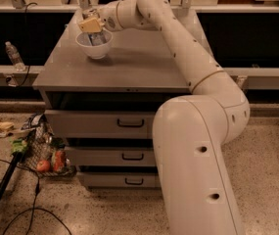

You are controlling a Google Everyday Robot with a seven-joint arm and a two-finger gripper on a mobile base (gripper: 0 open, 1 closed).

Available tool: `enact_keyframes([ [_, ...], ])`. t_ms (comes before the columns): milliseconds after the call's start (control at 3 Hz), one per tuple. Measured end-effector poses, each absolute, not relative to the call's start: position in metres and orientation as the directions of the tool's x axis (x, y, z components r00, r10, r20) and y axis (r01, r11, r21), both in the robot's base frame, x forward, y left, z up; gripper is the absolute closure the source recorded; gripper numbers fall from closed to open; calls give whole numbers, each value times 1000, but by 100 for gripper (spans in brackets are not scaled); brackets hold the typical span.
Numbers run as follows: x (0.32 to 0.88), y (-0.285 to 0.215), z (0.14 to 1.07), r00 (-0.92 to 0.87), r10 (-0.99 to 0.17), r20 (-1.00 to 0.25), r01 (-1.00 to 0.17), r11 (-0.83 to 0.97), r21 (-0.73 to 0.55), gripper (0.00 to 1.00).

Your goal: Pick redbull can from white bowl and place on counter

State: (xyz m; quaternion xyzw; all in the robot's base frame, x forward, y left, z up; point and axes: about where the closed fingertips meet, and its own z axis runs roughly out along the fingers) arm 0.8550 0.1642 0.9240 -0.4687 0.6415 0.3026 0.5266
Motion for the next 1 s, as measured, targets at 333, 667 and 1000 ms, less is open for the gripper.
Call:
enact_keyframes([
  [333,858,145,944,18,-273,-962,-901,413,-134,89],
  [667,856,101,995,97,-238,-966,-837,505,-208,100],
  [1000,851,67,1022,133,-214,-968,-770,593,-237,100],
])
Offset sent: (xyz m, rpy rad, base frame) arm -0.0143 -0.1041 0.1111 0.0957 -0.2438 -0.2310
